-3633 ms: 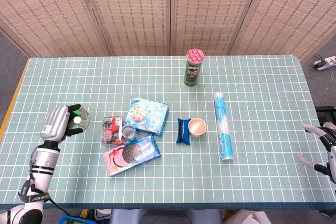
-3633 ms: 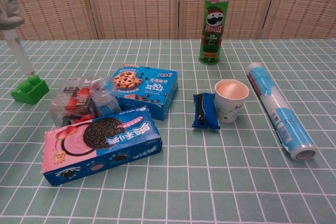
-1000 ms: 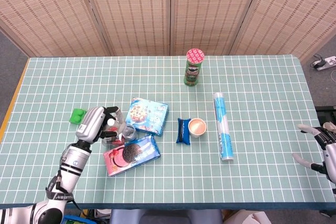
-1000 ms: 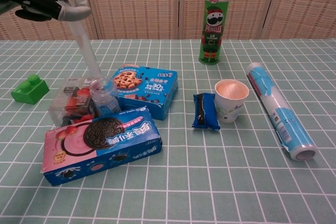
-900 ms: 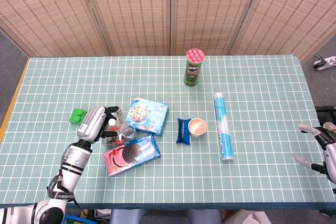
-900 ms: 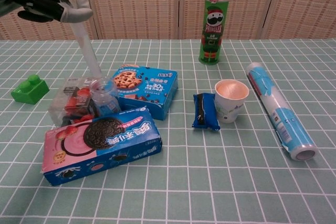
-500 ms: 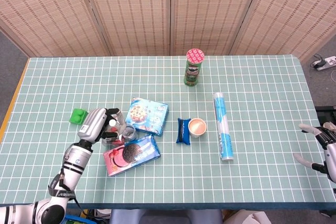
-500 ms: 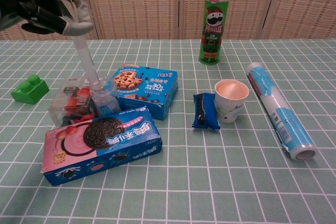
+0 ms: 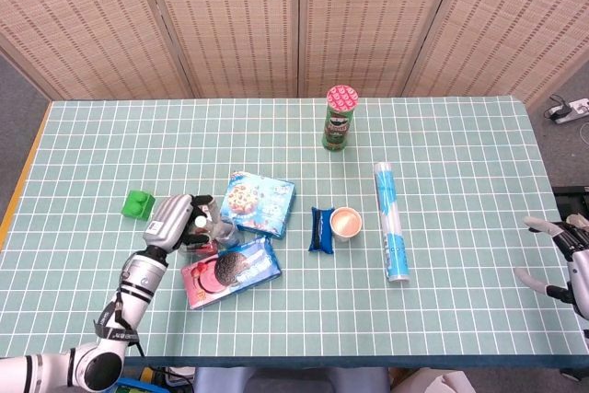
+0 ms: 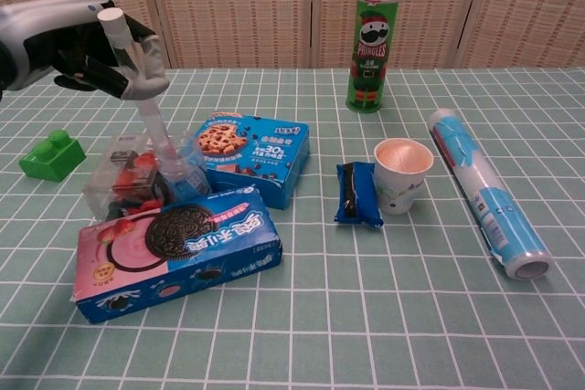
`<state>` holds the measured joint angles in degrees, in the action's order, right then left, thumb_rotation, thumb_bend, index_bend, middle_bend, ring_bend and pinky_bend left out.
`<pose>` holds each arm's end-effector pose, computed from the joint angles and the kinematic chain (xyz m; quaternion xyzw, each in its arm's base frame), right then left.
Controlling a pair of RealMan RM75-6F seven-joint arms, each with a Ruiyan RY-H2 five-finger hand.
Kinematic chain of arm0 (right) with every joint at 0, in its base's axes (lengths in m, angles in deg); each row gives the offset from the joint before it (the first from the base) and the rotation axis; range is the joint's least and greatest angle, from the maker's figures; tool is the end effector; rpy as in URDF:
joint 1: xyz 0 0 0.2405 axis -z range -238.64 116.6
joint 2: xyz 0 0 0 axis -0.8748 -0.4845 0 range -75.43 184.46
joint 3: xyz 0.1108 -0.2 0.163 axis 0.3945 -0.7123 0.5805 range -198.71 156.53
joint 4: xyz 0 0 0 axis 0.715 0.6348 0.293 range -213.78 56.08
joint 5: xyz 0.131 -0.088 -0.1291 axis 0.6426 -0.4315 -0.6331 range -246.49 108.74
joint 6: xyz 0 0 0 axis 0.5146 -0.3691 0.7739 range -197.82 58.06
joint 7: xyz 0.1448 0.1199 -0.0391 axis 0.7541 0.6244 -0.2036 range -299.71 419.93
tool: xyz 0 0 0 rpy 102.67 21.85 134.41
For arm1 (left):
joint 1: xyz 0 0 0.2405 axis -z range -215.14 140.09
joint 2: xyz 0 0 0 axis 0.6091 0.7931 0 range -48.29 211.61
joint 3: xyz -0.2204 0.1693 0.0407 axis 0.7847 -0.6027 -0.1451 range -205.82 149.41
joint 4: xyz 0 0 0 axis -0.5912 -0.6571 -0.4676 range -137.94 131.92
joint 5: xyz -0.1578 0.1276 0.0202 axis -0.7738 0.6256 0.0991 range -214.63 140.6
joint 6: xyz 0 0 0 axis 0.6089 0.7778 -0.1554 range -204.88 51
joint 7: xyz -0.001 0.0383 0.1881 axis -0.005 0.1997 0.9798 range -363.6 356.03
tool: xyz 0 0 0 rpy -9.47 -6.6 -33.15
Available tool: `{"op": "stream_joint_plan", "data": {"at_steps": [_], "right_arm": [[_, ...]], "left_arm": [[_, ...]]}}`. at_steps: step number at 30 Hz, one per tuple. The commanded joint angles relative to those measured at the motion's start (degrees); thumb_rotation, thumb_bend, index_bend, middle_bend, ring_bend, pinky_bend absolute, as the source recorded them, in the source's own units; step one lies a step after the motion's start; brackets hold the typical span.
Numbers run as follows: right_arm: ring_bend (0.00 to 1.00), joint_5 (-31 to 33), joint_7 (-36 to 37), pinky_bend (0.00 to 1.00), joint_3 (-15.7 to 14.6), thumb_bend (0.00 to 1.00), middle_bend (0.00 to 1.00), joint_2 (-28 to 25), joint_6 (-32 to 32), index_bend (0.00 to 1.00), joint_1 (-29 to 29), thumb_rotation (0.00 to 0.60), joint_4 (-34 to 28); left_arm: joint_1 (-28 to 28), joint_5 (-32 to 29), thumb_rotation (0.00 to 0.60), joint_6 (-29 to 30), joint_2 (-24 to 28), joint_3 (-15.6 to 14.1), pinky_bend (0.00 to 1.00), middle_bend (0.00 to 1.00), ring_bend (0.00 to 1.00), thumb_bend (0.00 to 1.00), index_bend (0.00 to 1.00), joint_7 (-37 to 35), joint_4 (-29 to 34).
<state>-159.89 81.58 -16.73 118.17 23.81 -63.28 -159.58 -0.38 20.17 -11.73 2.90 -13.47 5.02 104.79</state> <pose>-0.3453 -0.2192 0.2210 0.5519 -0.3749 0.4923 0.5591 -0.1296 0.3715 0.0480 -0.6007 -0.5210 -0.4882 0.3597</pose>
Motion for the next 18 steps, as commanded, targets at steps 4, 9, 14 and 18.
{"op": "stream_joint_plan", "data": {"at_steps": [4, 9, 14, 18], "right_arm": [[0.29, 0.2, 0.3, 0.35, 0.1, 0.05, 0.37, -0.1, -0.2, 0.28, 0.0, 0.6, 0.1], [0.29, 0.1, 0.5, 0.35, 0.0, 0.05, 0.37, -0.1, -0.2, 0.28, -0.1, 0.6, 0.2], [0.29, 0.2, 0.7, 0.35, 0.1, 0.05, 0.37, -0.1, 0.0, 0.28, 0.0, 0.6, 0.2], [0.29, 0.2, 1.0, 0.35, 0.1, 0.05, 0.38, -0.1, 0.2, 0.28, 0.1, 0.6, 0.4]], "left_arm": [[0.2, 1.0, 0.6, -2.6, -1.2, -0.8, 1.0, 1.0, 1.0, 0.42, 0.85, -3.0, -3.0], [0.4, 1.9, 0.6, -4.3, -2.3, -1.2, 1.0, 1.0, 1.0, 0.42, 0.83, -5.3, -5.4], [0.5, 2.5, 0.6, -4.5, -3.6, -1.3, 1.0, 1.0, 1.0, 0.41, 0.75, -6.0, -7.5], [0.3, 3.0, 0.6, -4.5, -4.3, -1.3, 1.0, 1.0, 1.0, 0.41, 0.65, -6.8, -8.5]]}}
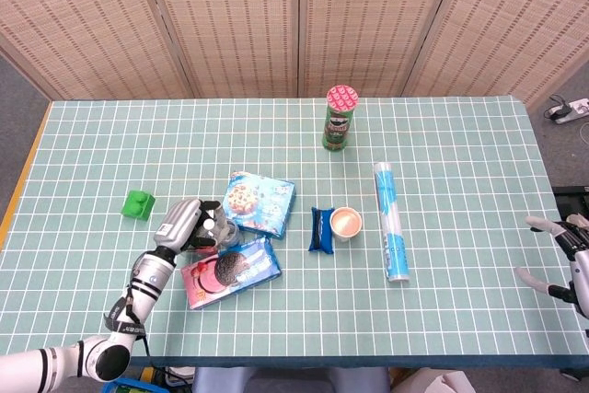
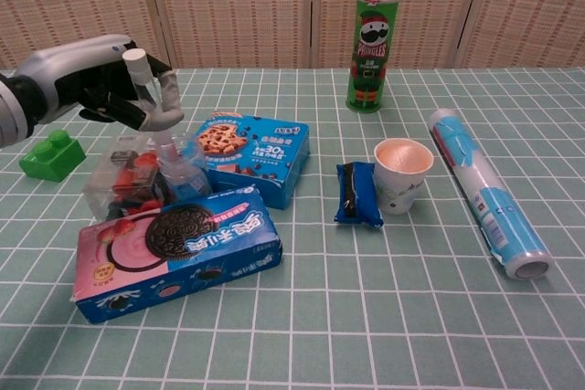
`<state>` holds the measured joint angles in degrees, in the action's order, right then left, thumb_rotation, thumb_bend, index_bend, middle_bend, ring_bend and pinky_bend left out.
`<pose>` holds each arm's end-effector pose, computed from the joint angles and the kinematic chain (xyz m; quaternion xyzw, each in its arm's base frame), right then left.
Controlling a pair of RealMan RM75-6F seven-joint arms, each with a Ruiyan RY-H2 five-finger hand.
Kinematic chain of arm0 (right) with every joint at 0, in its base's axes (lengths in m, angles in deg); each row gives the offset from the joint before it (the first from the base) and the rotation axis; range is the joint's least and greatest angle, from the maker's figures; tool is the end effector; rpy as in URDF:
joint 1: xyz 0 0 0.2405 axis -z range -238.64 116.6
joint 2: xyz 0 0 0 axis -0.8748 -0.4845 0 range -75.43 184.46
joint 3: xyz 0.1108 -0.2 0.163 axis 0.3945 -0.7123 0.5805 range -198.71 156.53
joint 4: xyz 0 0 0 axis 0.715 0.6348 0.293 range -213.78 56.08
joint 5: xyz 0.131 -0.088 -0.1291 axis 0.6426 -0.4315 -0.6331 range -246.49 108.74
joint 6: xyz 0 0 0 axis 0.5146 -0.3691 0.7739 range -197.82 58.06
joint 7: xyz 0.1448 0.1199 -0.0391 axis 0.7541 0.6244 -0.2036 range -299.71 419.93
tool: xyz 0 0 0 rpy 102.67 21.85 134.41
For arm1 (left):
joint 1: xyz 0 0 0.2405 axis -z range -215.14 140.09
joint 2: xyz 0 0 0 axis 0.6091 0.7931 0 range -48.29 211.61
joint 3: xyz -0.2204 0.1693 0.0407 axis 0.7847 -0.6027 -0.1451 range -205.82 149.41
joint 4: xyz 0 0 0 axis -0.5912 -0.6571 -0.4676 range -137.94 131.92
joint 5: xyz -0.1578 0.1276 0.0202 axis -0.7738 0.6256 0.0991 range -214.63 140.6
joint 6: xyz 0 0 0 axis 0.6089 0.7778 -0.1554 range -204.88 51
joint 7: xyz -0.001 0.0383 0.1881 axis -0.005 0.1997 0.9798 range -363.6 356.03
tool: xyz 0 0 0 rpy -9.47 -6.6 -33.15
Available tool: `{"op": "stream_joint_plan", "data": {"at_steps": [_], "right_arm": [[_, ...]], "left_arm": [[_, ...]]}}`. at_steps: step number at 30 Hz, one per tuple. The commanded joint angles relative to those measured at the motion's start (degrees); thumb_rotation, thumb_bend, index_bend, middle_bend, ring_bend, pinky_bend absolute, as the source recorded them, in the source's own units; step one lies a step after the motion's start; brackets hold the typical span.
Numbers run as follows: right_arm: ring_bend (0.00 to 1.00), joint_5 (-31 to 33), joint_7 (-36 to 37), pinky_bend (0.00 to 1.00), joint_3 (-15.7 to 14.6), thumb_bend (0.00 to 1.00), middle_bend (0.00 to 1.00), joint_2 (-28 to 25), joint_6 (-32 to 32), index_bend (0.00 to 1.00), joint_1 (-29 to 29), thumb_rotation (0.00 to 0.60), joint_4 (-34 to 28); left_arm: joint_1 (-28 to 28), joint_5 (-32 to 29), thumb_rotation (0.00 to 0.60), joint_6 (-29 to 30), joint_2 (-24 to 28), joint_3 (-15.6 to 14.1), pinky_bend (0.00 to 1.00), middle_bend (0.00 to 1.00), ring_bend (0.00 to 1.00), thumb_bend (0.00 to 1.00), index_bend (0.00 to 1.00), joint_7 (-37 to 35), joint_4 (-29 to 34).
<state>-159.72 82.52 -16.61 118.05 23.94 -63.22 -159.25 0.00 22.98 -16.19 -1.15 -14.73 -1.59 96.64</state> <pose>-0.3465 -0.2192 0.2234 0.5487 -0.3763 0.4955 0.5584 -0.1435 0.3784 0.0165 -0.6047 -0.5411 -0.4787 0.3351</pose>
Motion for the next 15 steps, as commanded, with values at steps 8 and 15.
{"op": "stream_joint_plan", "data": {"at_steps": [8, 15], "right_arm": [[0.29, 0.0, 0.3, 0.35, 0.0, 0.05, 0.38, 0.0, 0.2, 0.28, 0.1, 0.6, 0.1], [0.29, -0.1, 0.5, 0.35, 0.0, 0.05, 0.38, -0.1, 0.2, 0.28, 0.1, 0.6, 0.2]], "left_arm": [[-0.3, 0.0, 0.6, -0.1, -0.8, -0.3, 1.0, 1.0, 1.0, 0.39, 0.48, 0.0, -1.4], [-1.1, 0.6, 0.6, -0.3, 0.0, -0.6, 1.0, 1.0, 1.0, 0.09, 0.3, -1.1, -1.2]]}}
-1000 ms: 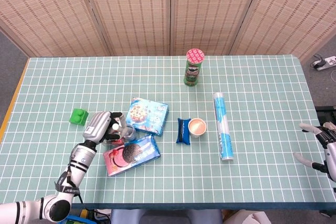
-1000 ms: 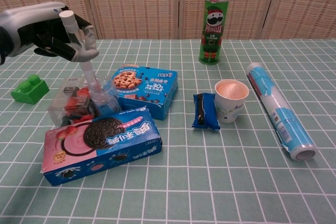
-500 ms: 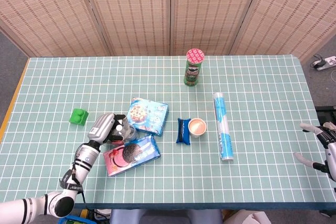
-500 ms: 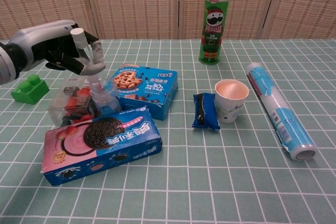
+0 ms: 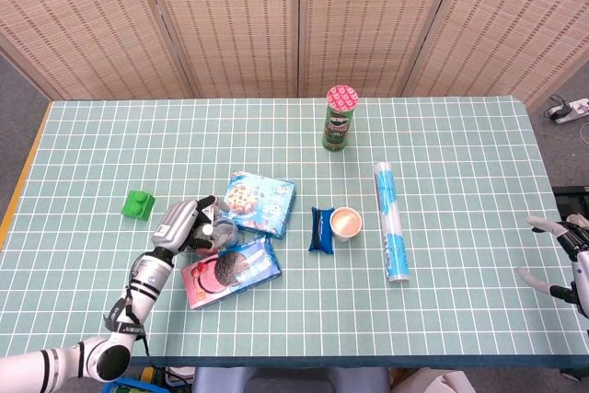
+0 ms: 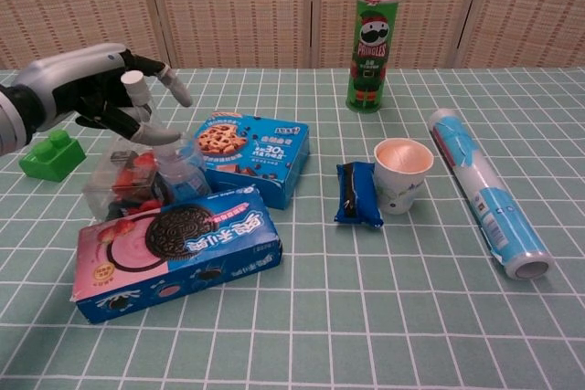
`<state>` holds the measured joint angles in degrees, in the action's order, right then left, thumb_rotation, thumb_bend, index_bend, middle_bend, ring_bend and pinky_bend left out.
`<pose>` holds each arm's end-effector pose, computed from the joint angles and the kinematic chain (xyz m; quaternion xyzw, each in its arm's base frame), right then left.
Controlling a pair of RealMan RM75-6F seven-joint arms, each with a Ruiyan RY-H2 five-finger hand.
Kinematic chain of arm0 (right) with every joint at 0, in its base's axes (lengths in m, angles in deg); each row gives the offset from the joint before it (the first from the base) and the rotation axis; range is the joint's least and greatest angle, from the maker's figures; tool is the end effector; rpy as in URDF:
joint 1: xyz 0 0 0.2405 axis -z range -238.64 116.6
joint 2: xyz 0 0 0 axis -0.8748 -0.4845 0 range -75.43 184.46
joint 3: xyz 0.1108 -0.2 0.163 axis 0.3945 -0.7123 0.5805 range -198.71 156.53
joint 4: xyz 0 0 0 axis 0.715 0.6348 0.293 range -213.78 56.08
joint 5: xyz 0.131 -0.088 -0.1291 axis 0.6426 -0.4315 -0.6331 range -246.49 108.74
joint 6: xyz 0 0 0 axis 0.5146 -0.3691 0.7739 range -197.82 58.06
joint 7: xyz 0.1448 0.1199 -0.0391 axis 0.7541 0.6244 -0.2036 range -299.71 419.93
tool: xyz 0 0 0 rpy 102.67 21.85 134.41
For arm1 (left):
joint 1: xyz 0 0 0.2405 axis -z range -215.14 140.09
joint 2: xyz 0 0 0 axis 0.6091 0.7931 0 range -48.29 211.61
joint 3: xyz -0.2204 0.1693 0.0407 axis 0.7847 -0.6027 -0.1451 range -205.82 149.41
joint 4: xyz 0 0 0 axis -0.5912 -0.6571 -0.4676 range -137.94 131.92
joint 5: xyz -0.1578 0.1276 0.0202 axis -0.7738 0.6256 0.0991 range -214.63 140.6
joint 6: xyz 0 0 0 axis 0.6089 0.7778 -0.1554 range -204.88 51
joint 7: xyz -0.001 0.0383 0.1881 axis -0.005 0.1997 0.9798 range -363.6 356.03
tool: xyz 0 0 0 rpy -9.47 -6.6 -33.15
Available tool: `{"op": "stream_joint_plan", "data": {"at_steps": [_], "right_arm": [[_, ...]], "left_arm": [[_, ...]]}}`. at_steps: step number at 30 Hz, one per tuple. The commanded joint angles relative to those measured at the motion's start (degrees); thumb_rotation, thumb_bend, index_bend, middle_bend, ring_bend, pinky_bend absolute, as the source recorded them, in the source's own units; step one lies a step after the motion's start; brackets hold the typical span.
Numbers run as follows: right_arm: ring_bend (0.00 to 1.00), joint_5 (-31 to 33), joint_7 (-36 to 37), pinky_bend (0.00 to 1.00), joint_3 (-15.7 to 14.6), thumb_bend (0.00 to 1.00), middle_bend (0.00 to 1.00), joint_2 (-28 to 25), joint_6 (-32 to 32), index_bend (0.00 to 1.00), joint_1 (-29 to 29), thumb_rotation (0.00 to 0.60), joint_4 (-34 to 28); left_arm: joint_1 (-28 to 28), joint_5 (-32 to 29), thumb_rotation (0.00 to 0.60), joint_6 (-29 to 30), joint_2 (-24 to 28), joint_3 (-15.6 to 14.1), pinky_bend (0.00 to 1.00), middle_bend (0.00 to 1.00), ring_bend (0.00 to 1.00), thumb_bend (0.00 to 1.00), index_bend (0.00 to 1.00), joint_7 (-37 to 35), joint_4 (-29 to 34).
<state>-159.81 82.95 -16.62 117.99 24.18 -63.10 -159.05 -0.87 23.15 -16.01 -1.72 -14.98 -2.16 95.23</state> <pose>-0.3469 -0.2183 0.2246 0.5479 -0.3761 0.4972 0.5578 -0.1538 0.3784 0.0145 -0.5985 -0.5454 -0.4757 0.3436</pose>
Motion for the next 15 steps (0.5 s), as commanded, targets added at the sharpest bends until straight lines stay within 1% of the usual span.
{"op": "stream_joint_plan", "data": {"at_steps": [1, 3, 5, 10, 15], "right_arm": [[0.29, 0.0, 0.1, 0.35, 0.0, 0.05, 0.38, 0.0, 0.0, 0.28, 0.0, 0.6, 0.0], [0.29, 0.0, 0.1, 0.35, 0.0, 0.05, 0.38, 0.0, 0.0, 0.28, 0.0, 0.6, 0.0], [0.29, 0.0, 0.1, 0.35, 0.0, 0.05, 0.38, 0.0, 0.1, 0.28, 0.1, 0.6, 0.0], [0.29, -0.1, -0.2, 0.35, 0.0, 0.05, 0.38, 0.1, 0.0, 0.28, 0.0, 0.6, 0.0], [0.29, -0.1, -0.9, 0.35, -0.1, 0.05, 0.38, 0.2, -0.3, 0.28, -0.1, 0.6, -0.3]], "left_arm": [[-0.4, 0.6, 0.6, -0.7, 1.0, -0.4, 1.0, 1.0, 1.0, 0.07, 0.28, -0.8, 0.3], [-0.9, 1.4, 0.6, -0.7, 1.8, -0.9, 1.0, 1.0, 1.0, 0.02, 0.24, -1.3, 0.5], [-1.6, 1.9, 0.6, -0.4, 2.8, -1.3, 1.0, 1.0, 1.0, 0.0, 0.23, -1.9, 1.2], [-3.9, 3.1, 0.6, 1.3, 6.0, -2.3, 1.0, 1.0, 1.0, 0.0, 0.23, -2.3, 3.5], [-7.1, 5.2, 0.6, 3.3, 10.9, -4.3, 1.0, 1.0, 1.0, 0.0, 0.23, -3.1, 6.3]]}}
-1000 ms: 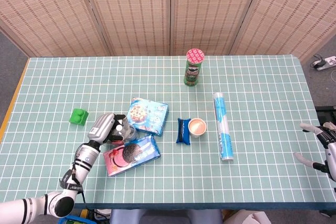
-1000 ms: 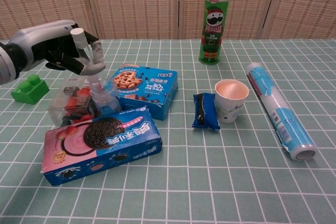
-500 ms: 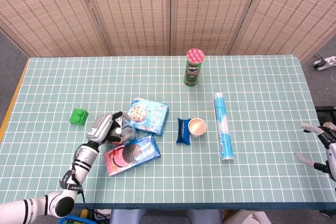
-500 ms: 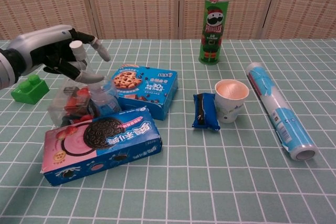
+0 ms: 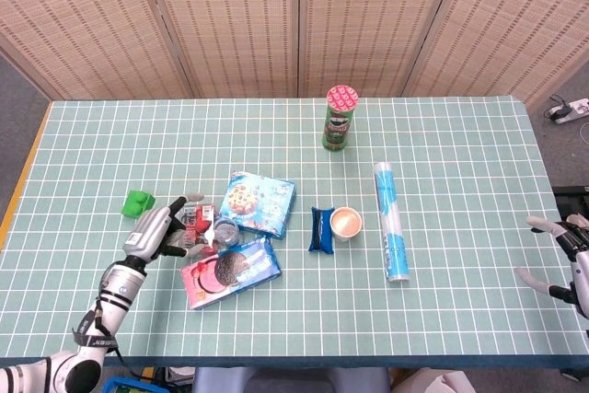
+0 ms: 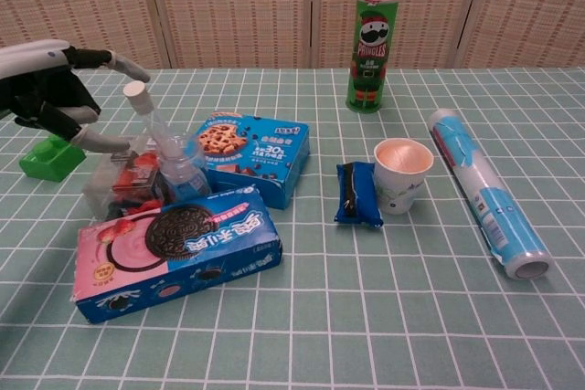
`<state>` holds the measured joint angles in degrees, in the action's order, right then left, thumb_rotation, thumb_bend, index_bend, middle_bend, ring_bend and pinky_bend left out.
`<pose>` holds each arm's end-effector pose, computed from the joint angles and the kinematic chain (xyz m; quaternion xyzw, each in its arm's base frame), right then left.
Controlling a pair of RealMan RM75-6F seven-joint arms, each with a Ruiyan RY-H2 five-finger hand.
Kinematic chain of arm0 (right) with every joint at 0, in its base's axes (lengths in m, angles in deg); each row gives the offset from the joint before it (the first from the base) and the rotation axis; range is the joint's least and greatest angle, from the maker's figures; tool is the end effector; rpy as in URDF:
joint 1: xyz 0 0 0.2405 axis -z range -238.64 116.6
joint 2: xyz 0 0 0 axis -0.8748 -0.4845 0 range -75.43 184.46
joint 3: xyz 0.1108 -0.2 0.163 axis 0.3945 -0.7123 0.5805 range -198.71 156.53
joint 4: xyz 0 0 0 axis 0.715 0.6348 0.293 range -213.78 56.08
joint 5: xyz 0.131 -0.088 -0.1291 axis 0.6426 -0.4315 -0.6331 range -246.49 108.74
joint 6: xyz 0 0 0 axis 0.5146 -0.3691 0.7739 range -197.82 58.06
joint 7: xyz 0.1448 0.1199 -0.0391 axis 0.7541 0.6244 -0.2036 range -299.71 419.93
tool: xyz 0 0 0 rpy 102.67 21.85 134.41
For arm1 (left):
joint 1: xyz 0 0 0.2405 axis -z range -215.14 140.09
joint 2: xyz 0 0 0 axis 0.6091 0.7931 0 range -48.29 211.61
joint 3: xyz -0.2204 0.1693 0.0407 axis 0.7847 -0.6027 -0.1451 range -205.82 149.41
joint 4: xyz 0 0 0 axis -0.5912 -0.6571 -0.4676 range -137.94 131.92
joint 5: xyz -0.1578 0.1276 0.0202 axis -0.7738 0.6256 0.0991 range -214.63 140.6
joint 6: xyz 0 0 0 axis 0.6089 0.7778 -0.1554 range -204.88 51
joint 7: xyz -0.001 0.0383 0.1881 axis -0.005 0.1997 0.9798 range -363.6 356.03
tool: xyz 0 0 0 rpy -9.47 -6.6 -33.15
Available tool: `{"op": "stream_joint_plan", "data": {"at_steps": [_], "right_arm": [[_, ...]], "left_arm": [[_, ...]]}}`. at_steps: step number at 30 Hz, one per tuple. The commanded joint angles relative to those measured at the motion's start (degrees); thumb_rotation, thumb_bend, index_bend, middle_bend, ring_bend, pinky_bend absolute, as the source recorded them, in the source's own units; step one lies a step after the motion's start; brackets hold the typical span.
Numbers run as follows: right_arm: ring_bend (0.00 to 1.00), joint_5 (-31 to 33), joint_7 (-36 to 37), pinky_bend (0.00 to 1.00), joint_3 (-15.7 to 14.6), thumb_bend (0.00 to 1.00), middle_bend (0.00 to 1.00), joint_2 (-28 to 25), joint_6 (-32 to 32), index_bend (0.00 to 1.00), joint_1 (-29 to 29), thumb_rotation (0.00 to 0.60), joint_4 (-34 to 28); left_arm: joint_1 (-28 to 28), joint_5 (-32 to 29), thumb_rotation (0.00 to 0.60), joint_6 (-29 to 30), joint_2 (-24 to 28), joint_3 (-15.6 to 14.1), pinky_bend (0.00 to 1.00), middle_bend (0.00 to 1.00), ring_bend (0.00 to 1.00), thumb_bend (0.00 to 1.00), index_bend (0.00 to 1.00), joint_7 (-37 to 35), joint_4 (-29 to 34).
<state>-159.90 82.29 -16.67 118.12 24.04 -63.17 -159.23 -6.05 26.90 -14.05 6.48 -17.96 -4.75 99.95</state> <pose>-0.3462 -0.2186 0.2227 0.5501 -0.3751 0.4949 0.5584 -0.1899 0.3561 0.0545 -0.5951 -0.5426 -0.4621 0.3714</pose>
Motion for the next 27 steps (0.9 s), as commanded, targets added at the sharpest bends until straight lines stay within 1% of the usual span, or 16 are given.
{"op": "stream_joint_plan", "data": {"at_steps": [1, 4, 7, 11, 14, 19, 24, 27], "right_arm": [[0.29, 0.0, -0.5, 0.35, 0.0, 0.05, 0.38, 0.1, -0.2, 0.28, -0.1, 0.6, -0.2], [0.29, 0.1, -1.4, 0.35, 0.0, 0.05, 0.38, 0.2, -0.5, 0.28, -0.2, 0.6, -0.4], [0.29, 0.3, -2.5, 0.35, 0.1, 0.05, 0.38, 0.4, -0.7, 0.28, -0.3, 0.6, -0.7], [0.29, 1.0, -4.3, 0.35, 0.3, 0.05, 0.38, 0.7, -1.4, 0.28, -0.5, 0.6, -1.2], [0.29, 1.3, -5.8, 0.35, 0.4, 0.05, 0.38, 0.9, -1.8, 0.28, -0.7, 0.6, -1.6], [0.29, 2.2, -7.6, 0.35, 0.6, 0.05, 0.38, 1.3, -2.7, 0.28, -0.9, 0.6, -2.2], [0.29, 3.7, -9.2, 0.35, 1.0, 0.05, 0.38, 1.5, -4.3, 0.28, -1.4, 0.6, -2.4], [0.29, 4.5, -10.2, 0.35, 1.2, 0.05, 0.38, 1.5, -5.6, 0.28, -1.8, 0.6, -2.7]], "left_arm": [[-2.6, 1.9, 0.6, 1.8, 3.6, -1.8, 1.0, 1.0, 1.0, 0.0, 0.23, -0.4, 1.9], [-4.8, 3.5, 0.6, 3.7, 6.4, -3.4, 1.0, 1.0, 1.0, 0.0, 0.23, 0.0, 2.3], [-7.2, 5.4, 0.6, 6.9, 7.9, -4.6, 1.0, 1.0, 1.0, 0.0, 0.24, 0.7, 1.6], [-10.4, 7.9, 0.6, 11.1, 8.8, -5.8, 1.0, 1.0, 1.0, 0.0, 0.25, 0.4, 0.2], [-12.1, 9.3, 0.6, 13.0, 9.2, -6.6, 1.0, 1.0, 1.0, 0.0, 0.25, -0.4, -1.3], [-15.4, 11.3, 0.6, 17.9, 8.2, -8.0, 1.0, 1.0, 1.0, 0.01, 0.25, 4.0, -5.9], [-17.6, 13.7, 0.6, 18.4, 8.5, -10.0, 1.0, 1.0, 1.0, 0.01, 0.25, 1.9, -7.9], [-18.6, 15.2, 0.6, 19.1, 8.6, -10.7, 1.0, 1.0, 1.0, 0.01, 0.25, 2.5, -9.3]]}}
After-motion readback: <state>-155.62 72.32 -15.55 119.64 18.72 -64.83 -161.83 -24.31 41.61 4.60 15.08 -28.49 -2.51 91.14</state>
